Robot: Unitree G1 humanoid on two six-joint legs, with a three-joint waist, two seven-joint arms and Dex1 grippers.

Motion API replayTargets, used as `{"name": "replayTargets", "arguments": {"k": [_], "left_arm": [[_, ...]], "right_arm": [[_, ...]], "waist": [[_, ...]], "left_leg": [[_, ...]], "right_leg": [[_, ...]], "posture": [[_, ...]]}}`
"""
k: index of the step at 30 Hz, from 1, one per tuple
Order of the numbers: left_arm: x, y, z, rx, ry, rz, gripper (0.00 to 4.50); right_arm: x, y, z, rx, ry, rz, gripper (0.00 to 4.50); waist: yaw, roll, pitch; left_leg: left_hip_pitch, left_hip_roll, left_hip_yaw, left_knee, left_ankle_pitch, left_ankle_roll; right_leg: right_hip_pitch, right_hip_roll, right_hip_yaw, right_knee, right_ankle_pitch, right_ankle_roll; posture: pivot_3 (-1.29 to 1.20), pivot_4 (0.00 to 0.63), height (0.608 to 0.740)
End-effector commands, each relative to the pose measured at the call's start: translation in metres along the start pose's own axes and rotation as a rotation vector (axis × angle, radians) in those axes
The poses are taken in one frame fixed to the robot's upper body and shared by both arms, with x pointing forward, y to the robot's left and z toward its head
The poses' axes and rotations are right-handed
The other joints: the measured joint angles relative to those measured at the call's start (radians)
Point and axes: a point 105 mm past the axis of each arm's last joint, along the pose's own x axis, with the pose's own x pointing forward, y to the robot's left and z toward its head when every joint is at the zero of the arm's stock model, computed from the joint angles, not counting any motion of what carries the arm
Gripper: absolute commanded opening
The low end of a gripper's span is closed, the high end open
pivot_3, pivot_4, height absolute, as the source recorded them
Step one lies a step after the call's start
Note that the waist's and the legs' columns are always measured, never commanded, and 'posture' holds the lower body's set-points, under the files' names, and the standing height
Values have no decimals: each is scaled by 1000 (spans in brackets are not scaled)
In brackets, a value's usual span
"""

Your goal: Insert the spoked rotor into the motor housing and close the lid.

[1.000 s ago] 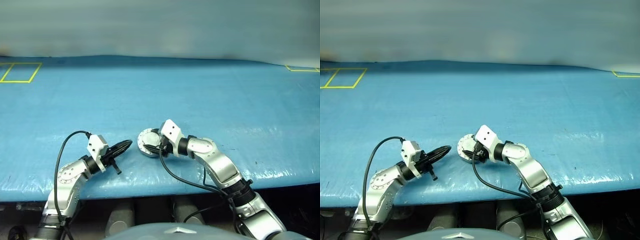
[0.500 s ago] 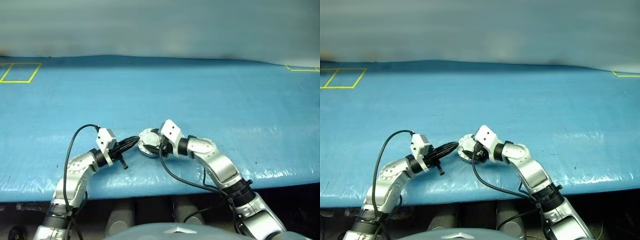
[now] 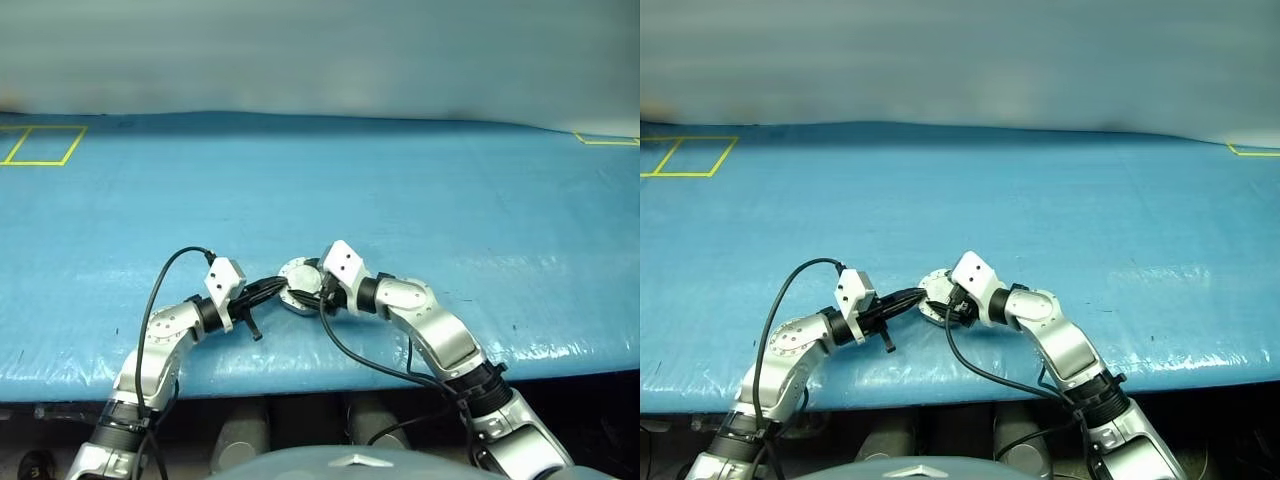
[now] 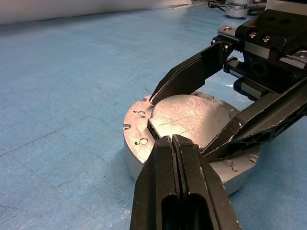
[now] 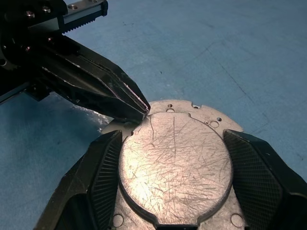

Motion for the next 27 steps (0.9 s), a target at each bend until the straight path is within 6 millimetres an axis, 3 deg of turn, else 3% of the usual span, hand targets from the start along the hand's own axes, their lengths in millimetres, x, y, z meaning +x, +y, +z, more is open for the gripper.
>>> {"name": "replayTargets", "arguments": {"k": [1,3,9,17,22,27], "left_arm": [[-1,-10,-20,-37,75,-23,0],[-1,-11,-21,-39,76,-24,0],[-2,-13,-22,-38,85,-29,0],[-1,-13,-22,-27,88,-36,0],[-1,-15,-21,-36,78,-53,0],[-5,-15,-18,-57,56,-66,0]], "right_arm": [[-5,-9,-14,31,52,-49,4025],[-5,-9,-14,24,55,-49,4458],[-7,-12,-9,20,27,-69,4458],[-33,-16,34,232,-214,-84,4458],[-46,-27,19,357,-191,-148,4458],[-47,-29,9,382,-157,-181,4458]], "waist": [[0,0,0],[0,0,0],[0,0,0],[5,1,1],[6,1,1],[3,2,1]], "left_leg": [[0,0,0,0,0,0],[0,0,0,0,0,0],[0,0,0,-1,0,0],[-4,0,-1,-1,0,0],[-4,0,-1,-1,0,0],[-5,0,0,-2,0,0]], "right_leg": [[0,0,0,0,0,0],[0,0,0,0,0,0],[0,0,0,-1,0,0],[-3,0,0,-1,0,0],[-3,0,-1,-1,0,0],[-5,0,0,-2,0,0]], "posture": [[0,150,740],[0,150,740],[0,150,740],[0,150,740],[0,150,740],[0,150,740]]}}
